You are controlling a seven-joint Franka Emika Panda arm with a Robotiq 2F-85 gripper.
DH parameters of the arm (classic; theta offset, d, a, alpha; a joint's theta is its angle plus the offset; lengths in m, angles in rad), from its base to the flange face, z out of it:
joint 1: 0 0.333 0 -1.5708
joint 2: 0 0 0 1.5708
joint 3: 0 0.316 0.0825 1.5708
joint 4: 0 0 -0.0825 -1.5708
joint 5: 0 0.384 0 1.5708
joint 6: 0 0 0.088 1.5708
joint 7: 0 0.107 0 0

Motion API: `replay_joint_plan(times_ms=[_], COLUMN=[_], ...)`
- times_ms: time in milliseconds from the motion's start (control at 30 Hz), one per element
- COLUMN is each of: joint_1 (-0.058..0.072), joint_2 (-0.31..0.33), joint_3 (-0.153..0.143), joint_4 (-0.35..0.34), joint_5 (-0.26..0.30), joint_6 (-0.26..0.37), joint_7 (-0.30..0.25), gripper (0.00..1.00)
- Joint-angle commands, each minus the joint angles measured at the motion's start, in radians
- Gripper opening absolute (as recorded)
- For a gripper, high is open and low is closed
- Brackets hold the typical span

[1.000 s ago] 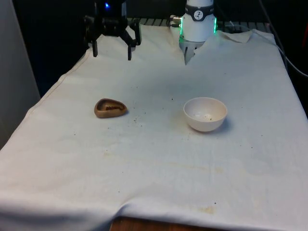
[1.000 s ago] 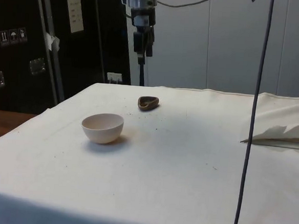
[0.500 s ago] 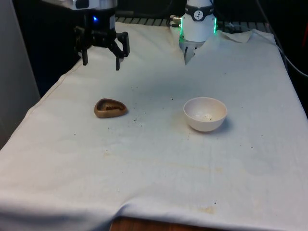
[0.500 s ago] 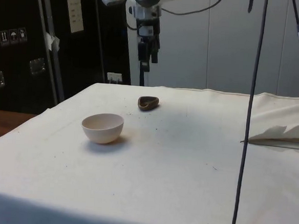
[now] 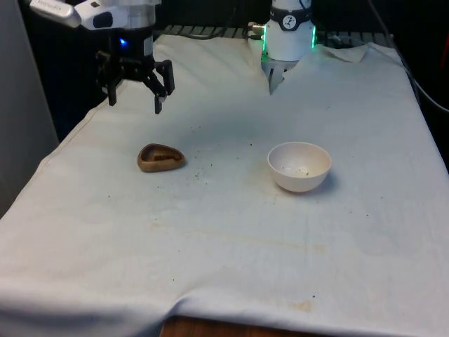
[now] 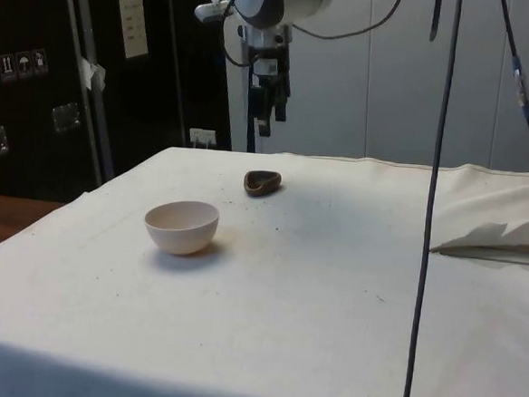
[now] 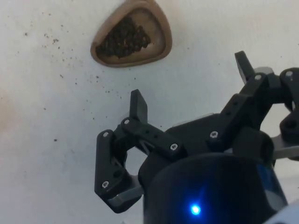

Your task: Pour the coffee beans from the cup into the bowl.

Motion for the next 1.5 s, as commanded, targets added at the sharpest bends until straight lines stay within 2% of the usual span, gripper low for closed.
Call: replay_joint_plan(times_ms=[0, 133, 167, 200, 400, 433, 467, 500, 733, 767, 800, 967, 1000, 1033, 1100, 1267, 1300, 1333, 1467], joint_1=[-0.013, -0.012, -0.004, -0.012, -0.013, -0.012, -0.004, -0.011, -0.014, -0.003, -0.014, -0.021, -0.008, -0.023, -0.027, -0.03, -0.019, -0.03, -0.032], joint_2=[0.009, 0.037, 0.033, 0.042, 0.076, 0.081, 0.074, 0.086, 0.121, 0.118, 0.125, 0.148, 0.144, 0.157, 0.166, 0.192, 0.189, 0.198, 0.228], joint_3=[0.009, -0.001, -0.01, 0.0, 0.0, 0.0, -0.01, 0.0, 0.003, -0.008, 0.002, -0.005, -0.015, -0.007, -0.01, -0.02, -0.029, -0.021, -0.028], joint_4=[0.006, 0.02, 0.016, 0.022, 0.039, 0.042, 0.034, 0.044, 0.061, 0.057, 0.062, 0.074, 0.067, 0.079, 0.085, 0.105, 0.097, 0.11, 0.138], joint_5=[0.023, 0.072, 0.065, 0.081, 0.139, 0.146, 0.133, 0.151, 0.196, 0.184, 0.204, 0.254, 0.245, 0.272, 0.291, 0.338, 0.335, 0.347, 0.378], joint_6=[0.003, 0.004, 0.0, 0.004, -0.002, -0.002, 0.0, -0.002, 0.001, 0.0, 0.002, 0.0, 0.0, -0.001, -0.003, -0.008, -0.002, -0.009, -0.014], joint_7=[-0.019, -0.052, -0.047, -0.057, -0.091, -0.095, -0.086, -0.098, -0.121, -0.11, -0.127, -0.17, -0.16, -0.186, -0.204, -0.242, -0.238, -0.248, -0.268], gripper=[1.0, 1.0, 1.0, 1.0, 1.0, 1.0, 1.0, 1.0, 1.0, 1.0, 1.0, 1.0, 1.0, 1.0, 1.0, 1.0, 1.0, 1.0, 1.0])
